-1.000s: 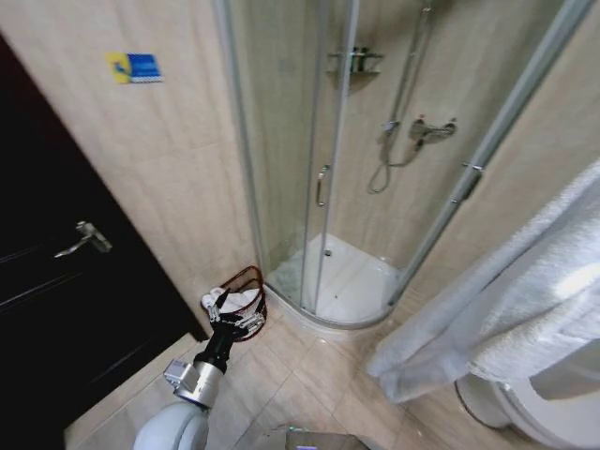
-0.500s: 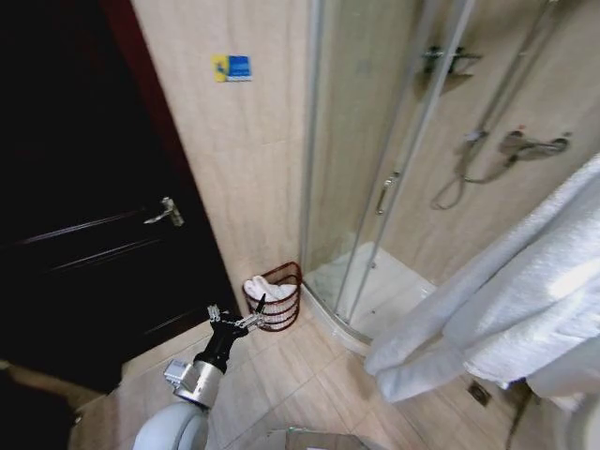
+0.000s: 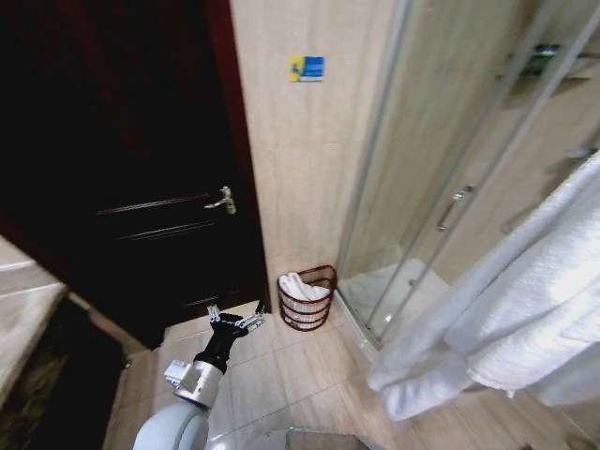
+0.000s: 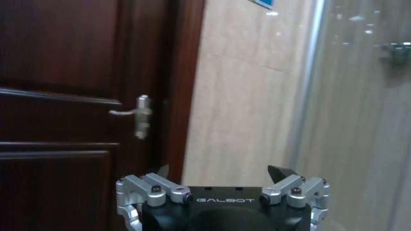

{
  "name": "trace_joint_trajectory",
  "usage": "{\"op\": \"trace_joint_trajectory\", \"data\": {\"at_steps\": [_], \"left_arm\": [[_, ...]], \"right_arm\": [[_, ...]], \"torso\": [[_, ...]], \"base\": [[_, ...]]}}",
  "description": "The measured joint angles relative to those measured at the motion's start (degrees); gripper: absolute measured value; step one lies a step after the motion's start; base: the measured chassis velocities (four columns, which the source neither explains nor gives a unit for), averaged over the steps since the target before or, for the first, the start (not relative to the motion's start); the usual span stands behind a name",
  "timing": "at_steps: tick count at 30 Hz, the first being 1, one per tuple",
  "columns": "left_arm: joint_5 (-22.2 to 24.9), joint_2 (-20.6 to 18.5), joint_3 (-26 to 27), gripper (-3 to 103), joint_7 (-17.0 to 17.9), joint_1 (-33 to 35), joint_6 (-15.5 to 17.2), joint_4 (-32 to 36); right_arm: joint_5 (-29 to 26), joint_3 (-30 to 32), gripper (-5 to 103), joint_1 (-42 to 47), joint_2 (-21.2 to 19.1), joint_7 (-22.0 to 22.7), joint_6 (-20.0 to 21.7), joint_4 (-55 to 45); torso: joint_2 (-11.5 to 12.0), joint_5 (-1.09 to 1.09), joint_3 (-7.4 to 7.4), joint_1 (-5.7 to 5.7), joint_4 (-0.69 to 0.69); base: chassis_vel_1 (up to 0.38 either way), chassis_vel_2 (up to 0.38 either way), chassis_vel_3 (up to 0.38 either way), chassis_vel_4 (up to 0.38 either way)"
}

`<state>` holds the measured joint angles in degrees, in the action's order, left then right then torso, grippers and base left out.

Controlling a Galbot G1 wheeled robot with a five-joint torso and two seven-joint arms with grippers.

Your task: Discard the used towel into the hamper.

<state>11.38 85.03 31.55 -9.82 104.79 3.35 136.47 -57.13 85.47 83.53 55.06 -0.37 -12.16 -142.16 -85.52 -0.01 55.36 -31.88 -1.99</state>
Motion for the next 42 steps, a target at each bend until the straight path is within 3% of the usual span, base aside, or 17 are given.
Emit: {"op": "trace_joint_trajectory", "data": {"at_steps": [18, 30, 42], "left_arm": [[0.0, 0.0, 0.0, 100, 0.0, 0.0, 0.0, 0.0], [0.0, 0.0, 0.0, 100, 0.0, 0.0, 0.0, 0.0], [0.0, 0.0, 0.0, 100, 0.0, 0.0, 0.0, 0.0]], "right_arm": [[-0.96, -0.81, 2, 0.3, 0.35, -1.26, -0.74, -0.86], [1.89, -7.5, 2, -1.32, 2.68, -1.61, -3.62, -1.07], [1.64, -8.06, 2, -0.48, 3.37, -1.04, -4.73, -1.1]], "torso": [[0.0, 0.03, 0.0, 0.0, -0.02], [0.0, 0.0, 0.0, 0.0, 0.01], [0.0, 0.02, -0.01, 0.0, 0.01]], "base": [[0.117, 0.118, 0.118, 0.119], [0.0, 0.0, 0.0, 0.0], [0.0, 0.0, 0.0, 0.0]]}}
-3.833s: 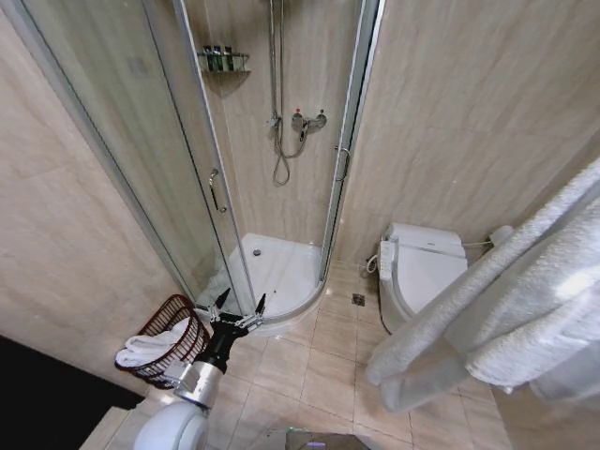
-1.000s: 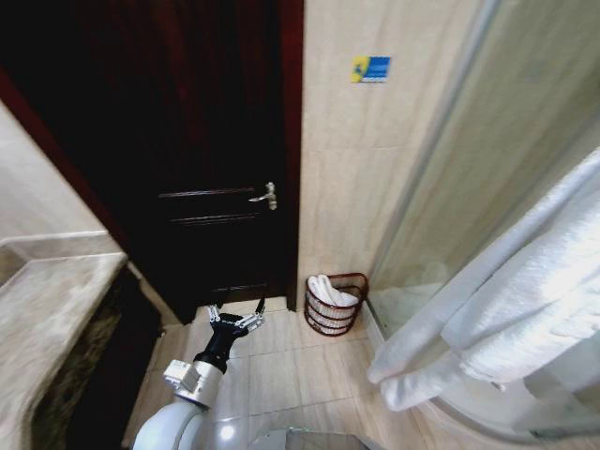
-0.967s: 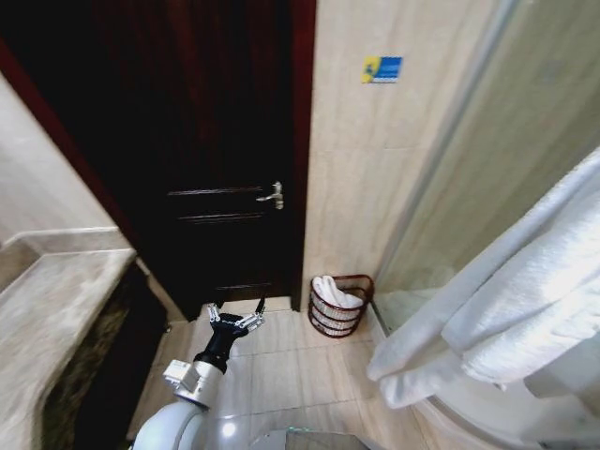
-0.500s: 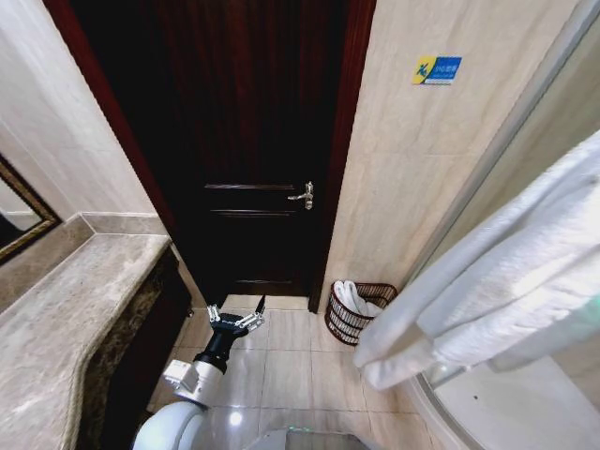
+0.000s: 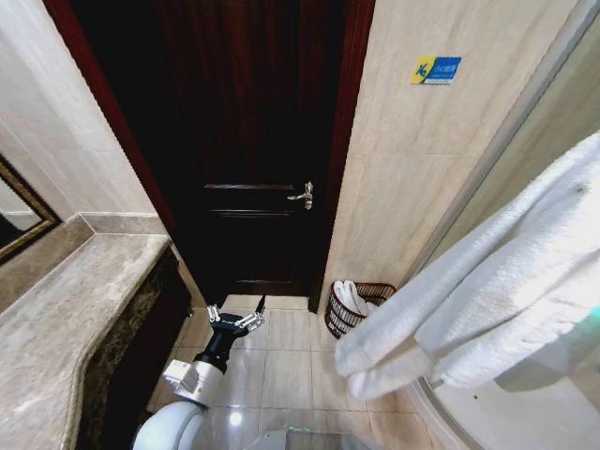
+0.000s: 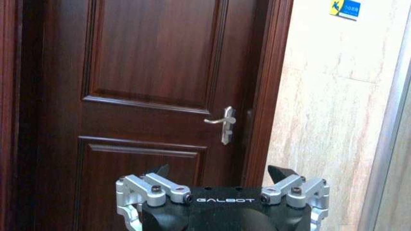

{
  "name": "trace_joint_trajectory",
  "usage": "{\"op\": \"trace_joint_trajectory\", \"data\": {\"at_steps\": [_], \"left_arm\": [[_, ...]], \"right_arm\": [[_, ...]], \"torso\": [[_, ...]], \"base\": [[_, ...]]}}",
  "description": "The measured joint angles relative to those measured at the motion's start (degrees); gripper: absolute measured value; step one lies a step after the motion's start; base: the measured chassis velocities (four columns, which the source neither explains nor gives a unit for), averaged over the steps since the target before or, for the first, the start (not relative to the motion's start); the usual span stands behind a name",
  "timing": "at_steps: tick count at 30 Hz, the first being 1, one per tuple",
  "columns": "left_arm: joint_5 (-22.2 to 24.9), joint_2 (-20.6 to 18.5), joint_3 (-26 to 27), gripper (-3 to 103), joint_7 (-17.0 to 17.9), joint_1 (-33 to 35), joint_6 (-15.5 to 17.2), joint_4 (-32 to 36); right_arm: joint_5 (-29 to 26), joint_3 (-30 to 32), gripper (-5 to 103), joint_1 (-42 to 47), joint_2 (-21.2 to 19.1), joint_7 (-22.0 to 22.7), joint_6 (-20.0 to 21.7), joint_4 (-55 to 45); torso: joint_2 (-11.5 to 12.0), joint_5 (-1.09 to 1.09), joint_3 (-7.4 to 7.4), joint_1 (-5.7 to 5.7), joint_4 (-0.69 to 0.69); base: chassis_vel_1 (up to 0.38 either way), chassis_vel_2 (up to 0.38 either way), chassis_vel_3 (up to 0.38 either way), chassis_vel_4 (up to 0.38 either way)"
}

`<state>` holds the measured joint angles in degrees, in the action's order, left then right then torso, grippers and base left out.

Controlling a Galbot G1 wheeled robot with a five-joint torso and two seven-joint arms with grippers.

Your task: Discard the used towel into the hamper.

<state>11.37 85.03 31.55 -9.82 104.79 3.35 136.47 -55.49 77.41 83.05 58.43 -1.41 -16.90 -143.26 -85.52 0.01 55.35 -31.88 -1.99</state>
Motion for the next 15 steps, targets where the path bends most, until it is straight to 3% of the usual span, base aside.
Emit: {"op": "trace_joint_trajectory", "data": {"at_steps": [15], "left_arm": [[0.0, 0.0, 0.0, 100, 0.0, 0.01, 0.0, 0.0]], "right_arm": [[0.28, 0.87, 2, 0.61, 0.99, -1.28, -0.39, -0.01]], "torso": [[-0.01, -0.01, -0.01, 0.03, 0.01]], "base": [[-0.015, 0.017, 0.016, -0.018]]}}
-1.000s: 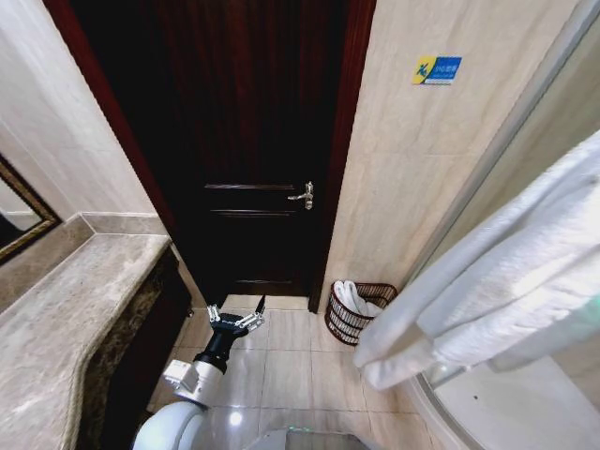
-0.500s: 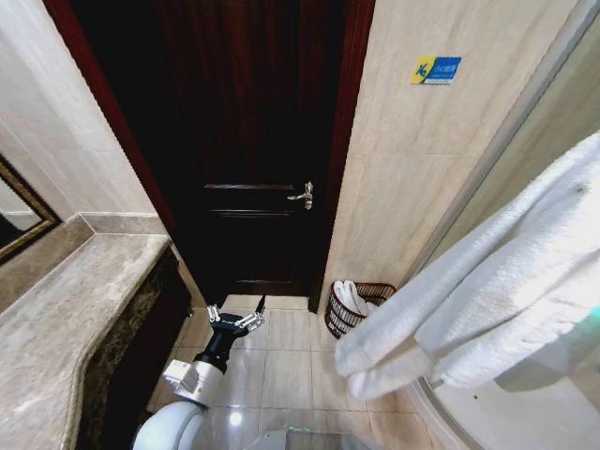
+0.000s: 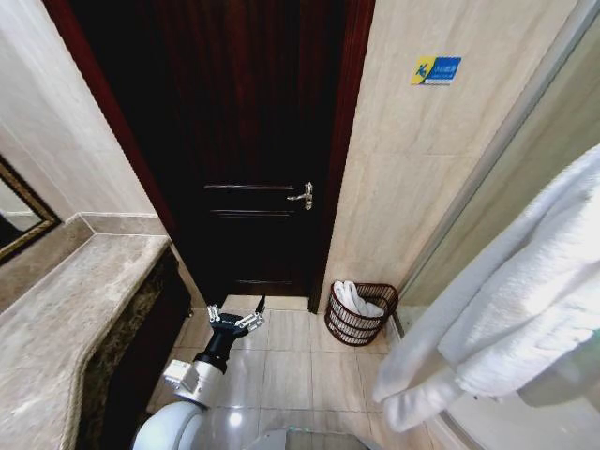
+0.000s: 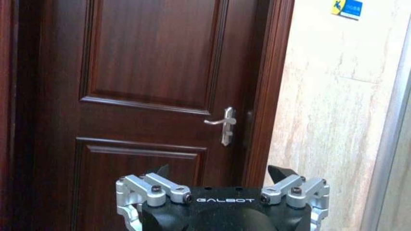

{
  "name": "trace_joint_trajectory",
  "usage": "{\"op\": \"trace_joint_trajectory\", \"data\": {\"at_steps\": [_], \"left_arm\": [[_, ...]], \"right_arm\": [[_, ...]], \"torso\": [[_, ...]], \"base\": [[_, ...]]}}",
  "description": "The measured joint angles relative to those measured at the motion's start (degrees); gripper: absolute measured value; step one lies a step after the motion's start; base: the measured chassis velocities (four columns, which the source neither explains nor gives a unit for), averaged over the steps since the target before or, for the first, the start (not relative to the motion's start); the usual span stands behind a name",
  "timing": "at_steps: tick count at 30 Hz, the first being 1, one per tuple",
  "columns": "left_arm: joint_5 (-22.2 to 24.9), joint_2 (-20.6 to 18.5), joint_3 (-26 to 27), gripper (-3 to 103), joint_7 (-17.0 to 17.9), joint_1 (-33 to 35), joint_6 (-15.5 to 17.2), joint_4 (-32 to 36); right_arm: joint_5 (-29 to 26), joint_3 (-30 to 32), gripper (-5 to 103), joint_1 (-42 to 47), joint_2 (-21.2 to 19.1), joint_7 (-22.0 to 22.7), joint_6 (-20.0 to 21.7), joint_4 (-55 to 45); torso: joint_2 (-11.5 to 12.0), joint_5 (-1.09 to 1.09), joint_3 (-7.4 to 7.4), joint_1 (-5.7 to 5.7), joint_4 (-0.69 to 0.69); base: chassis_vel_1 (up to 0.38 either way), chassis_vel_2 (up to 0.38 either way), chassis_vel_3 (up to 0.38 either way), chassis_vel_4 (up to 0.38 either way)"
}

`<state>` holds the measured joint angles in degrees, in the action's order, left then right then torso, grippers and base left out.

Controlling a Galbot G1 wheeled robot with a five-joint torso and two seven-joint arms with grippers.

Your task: Discard the used towel into the hamper.

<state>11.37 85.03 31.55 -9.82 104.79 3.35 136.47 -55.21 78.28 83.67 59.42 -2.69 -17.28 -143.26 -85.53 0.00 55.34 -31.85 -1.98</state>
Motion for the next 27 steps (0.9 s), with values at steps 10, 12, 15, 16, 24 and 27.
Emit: {"op": "trace_joint_trajectory", "data": {"at_steps": [10, 12, 15, 16, 24, 27], "left_arm": [[0.0, 0.0, 0.0, 100, 0.0, -0.01, 0.0, 0.0], [0.0, 0.0, 0.0, 100, 0.0, 0.0, 0.0, 0.0], [0.0, 0.0, 0.0, 100, 0.0, -0.01, 0.0, 0.0], [0.0, 0.0, 0.0, 100, 0.0, 0.0, 0.0, 0.0], [0.0, 0.0, 0.0, 100, 0.0, 0.0, 0.0, 0.0], [0.0, 0.0, 0.0, 100, 0.0, 0.0, 0.0, 0.0]], "right_arm": [[-0.12, -0.25, 2, -0.14, -0.04, -0.02, -0.07, 0.01], [-0.16, -0.17, 2, -0.15, -0.07, -0.02, -0.1, 0.02], [-0.14, -0.09, 2, -0.22, -0.09, 0.0, 0.09, 0.02], [-0.09, -0.11, 2, -0.27, -0.12, 0.01, 0.23, 0.02], [0.12, -0.73, 2, -0.78, -0.42, 0.13, 0.45, 0.02], [0.12, -0.74, 2, -0.71, -0.43, 0.14, 0.49, 0.02]], "torso": [[0.03, 0.01, 0.02, -0.06, -0.02], [0.02, 0.0, 0.01, -0.04, -0.01], [0.02, 0.01, 0.01, -0.04, -0.01], [0.02, -0.01, 0.01, -0.03, -0.01], [0.0, 0.0, 0.0, 0.0, -0.01], [0.01, 0.0, 0.01, -0.02, -0.02]], "base": [[-0.117, 0.125, 0.122, -0.119], [-0.112, 0.137, 0.105, -0.116], [-0.103, 0.105, 0.096, -0.096], [-0.088, 0.084, 0.097, -0.09], [-0.119, 0.115, 0.118, -0.109], [-0.189, 0.167, 0.164, -0.192]]}}
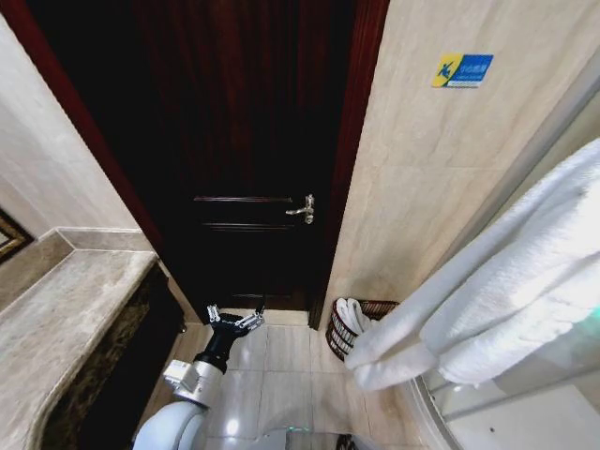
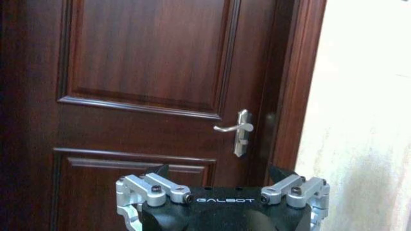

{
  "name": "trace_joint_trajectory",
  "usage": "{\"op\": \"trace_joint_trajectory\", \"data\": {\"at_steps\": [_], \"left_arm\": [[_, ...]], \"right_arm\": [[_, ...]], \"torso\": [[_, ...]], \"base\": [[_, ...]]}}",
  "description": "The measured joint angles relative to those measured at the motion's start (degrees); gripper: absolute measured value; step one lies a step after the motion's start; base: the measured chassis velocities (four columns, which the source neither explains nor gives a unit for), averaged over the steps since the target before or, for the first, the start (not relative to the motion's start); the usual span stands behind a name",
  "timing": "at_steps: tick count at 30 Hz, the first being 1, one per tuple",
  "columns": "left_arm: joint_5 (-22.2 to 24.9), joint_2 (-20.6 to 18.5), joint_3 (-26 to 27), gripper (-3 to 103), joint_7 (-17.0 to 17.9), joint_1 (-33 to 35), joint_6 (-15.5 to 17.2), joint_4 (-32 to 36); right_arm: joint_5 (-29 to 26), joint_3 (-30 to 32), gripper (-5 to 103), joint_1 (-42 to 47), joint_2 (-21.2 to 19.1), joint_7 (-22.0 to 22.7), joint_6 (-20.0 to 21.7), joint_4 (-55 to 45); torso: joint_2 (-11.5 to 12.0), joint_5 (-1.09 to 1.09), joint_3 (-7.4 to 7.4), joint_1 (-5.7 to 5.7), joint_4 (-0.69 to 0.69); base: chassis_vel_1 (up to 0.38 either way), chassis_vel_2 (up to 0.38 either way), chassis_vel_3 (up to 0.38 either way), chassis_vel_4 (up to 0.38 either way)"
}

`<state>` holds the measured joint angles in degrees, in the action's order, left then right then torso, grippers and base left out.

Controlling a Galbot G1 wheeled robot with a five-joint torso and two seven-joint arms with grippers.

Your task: Discard the used towel into the hamper.

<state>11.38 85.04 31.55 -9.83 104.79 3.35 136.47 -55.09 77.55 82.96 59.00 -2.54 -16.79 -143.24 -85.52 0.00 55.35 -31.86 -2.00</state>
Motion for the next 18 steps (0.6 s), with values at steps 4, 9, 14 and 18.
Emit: {"op": "trace_joint_trajectory", "data": {"at_steps": [4, 9, 14, 18], "left_arm": [[0.0, 0.0, 0.0, 100, 0.0, 0.0, 0.0, 0.0], [0.0, -0.01, 0.01, 100, 0.01, -0.01, 0.0, 0.0], [0.0, 0.0, 0.0, 100, 0.0, -0.02, 0.0, 0.0], [0.0, -0.01, 0.0, 100, 0.0, -0.01, 0.0, 0.0]], "right_arm": [[-0.01, 0.1, 2, 0.18, 0.07, 0.06, 0.01, 0.0], [-0.08, 0.43, 2, 0.25, -0.17, 0.19, -0.05, 0.01], [-0.21, 1.17, 2, -0.29, -1.36, 0.62, -0.17, 0.02], [-0.74, 1.99, 2, -0.71, -2.29, 0.61, -0.41, 0.01]], "torso": [[0.0, 0.01, 0.0, 0.0, 0.01], [0.01, 0.04, 0.01, -0.05, -0.01], [0.03, 0.02, 0.03, -0.09, -0.01], [0.02, 0.02, 0.01, -0.03, 0.02]], "base": [[-0.22, 0.22, 0.219, -0.226], [-0.233, 0.24, 0.255, -0.233], [-0.182, 0.184, 0.176, -0.163], [-0.065, 0.078, 0.052, -0.029]]}}
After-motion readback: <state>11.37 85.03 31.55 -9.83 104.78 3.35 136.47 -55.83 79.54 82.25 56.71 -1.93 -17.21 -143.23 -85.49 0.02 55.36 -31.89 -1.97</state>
